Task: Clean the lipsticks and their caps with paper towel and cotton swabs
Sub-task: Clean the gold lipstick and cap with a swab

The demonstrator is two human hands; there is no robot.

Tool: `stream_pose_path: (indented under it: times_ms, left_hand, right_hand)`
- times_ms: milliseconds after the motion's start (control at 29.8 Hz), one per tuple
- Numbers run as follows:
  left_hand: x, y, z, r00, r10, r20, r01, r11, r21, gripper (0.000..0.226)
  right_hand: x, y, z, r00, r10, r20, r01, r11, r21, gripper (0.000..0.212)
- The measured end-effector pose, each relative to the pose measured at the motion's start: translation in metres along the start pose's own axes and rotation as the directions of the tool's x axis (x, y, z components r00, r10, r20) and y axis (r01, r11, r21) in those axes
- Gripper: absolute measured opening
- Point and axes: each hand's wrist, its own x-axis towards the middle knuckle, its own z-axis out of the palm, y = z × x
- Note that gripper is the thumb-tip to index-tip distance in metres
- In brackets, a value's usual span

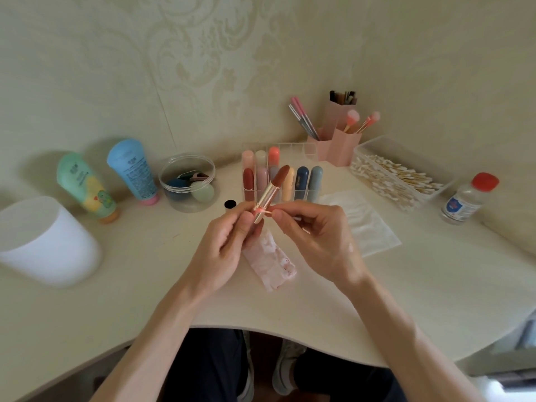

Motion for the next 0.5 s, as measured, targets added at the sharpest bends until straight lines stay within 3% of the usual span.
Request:
stream_pose_path:
  times_ms: [168, 302, 503]
  left_hand:
    - [0.0003, -0.0015, 0.0016, 0.999, -0.045, 0.005, 0.045, 0.995, -0.084, 0.037]
    - [0.0003, -0.0003, 0.0009, 1.0, -0.026, 0.001, 0.026, 0.996, -0.08, 0.022]
    - [0.0011, 0.0023, 0.0002, 0.999, -0.032, 0.027, 0.034, 0.995, -0.096, 0.027]
  right_hand:
    - [-0.0002, -0.0008, 0.0021, 1.0, -0.016, 0.01, 0.016, 1.0, -0.018, 0.015]
    - [0.0002, -0.0002, 0.002, 1.0, -0.003, 0.002, 0.003, 1.0, -0.016, 0.015]
    - [-0.0012, 0.0018, 0.0015, 1.0, 0.01, 0.002, -0.01, 1.0, -0.009, 0.014]
